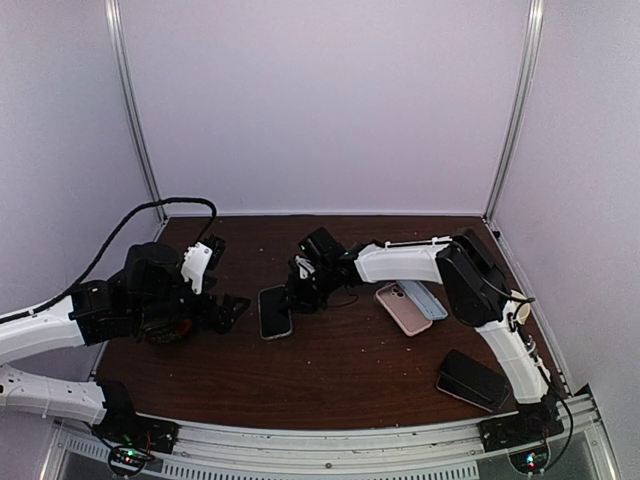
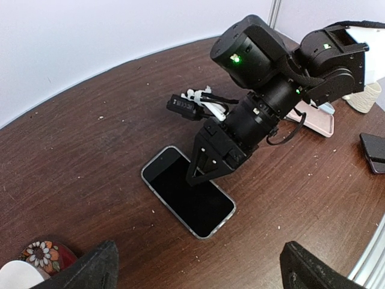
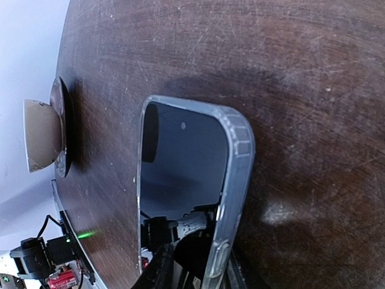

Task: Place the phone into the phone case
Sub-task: Place the phone with the phone case at the center of the board.

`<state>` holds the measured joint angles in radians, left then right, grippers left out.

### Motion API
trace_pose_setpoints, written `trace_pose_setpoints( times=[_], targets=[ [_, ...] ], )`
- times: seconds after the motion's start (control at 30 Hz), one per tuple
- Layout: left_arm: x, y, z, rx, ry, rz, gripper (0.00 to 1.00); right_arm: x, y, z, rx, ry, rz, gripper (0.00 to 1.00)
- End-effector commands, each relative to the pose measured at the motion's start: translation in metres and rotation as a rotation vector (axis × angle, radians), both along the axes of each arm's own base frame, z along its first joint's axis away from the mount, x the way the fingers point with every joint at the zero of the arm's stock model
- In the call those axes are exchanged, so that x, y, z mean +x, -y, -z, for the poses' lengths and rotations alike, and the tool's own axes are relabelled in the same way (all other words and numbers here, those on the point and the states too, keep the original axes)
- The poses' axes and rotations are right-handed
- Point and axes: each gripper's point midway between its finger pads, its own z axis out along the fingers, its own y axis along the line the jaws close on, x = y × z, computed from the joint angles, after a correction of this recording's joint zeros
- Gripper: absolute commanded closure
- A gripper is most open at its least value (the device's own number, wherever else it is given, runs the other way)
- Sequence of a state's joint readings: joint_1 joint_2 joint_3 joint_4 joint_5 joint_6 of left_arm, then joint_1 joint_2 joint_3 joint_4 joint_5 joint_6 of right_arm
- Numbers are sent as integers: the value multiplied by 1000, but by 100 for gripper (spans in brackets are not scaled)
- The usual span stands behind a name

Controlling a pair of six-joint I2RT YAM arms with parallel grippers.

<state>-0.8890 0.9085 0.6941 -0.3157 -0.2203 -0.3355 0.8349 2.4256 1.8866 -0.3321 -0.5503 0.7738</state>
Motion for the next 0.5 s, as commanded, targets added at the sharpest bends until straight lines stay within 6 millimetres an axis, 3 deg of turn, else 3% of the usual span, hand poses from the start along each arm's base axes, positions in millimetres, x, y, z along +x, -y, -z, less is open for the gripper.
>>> trace_pose_setpoints(
  times=[0.0, 0.23, 0.47],
  targets=[
    [3, 1, -5, -15, 17, -1, 3, -3, 20, -2, -110, 49, 60, 67],
    [3, 1, -5, -14, 19, 3, 2, -24, 26, -7, -153, 94, 64, 55],
    [2, 0, -4, -13, 19, 2, 2, -49, 21, 1, -158, 72, 33, 64]
  ],
)
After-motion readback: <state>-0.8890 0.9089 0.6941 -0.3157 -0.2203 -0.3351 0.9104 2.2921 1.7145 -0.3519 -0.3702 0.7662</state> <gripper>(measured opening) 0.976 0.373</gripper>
